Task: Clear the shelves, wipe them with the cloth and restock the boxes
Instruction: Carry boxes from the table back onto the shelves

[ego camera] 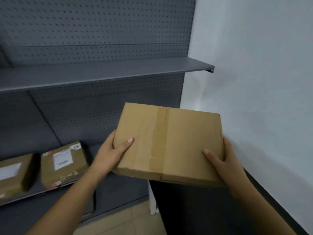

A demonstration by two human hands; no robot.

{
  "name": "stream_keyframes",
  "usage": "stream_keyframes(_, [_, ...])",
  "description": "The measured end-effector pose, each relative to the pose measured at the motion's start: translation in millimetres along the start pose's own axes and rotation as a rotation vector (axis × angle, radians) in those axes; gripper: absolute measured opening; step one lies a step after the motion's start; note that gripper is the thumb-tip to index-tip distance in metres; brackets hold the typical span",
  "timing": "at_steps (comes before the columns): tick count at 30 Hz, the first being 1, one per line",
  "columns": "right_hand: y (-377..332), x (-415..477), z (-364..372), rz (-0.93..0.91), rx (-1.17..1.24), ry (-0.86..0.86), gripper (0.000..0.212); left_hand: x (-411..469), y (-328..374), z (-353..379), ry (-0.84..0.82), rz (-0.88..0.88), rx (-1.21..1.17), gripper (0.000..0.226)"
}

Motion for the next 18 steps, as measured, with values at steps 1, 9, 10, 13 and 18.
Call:
stream_keyframes(1, [-10,-2,17,-0.012,-0.019,-0.041,0.093,-7,-4,-19,0.04,-0.016,0.005,0.056])
stream_keyframes(9, [-81,-45,165,-0.171,-0.089,-0.321,0.092,-79,-33,-178,0.327,-0.116,0.044,0.054])
stream_keyframes(10, [-89,-55,184,-0.194,-0.089,-0.352,0.091,-91,-38,-198,0.364,-0.126,0.055,0.053])
stream_keyframes(13, [-109,-95,237,-0.248,-0.086,-0.47,0.088,-134,-48,-257,0.469,-0.166,0.07,0.044])
stream_keyframes(18, [-141,-166,321,-0.337,-0.085,-0.664,0.084,-213,-58,-348,0.64,-0.241,0.09,0.052])
Point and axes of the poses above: each hand's wrist, its own x-axis towards the middle knuckle, its own z-axis out of the palm, y = z × x, the point moved 2 cm from there along x, towards the middle knuckle, and after that the axes turned 14 degrees about z, right-handed, at the moved point
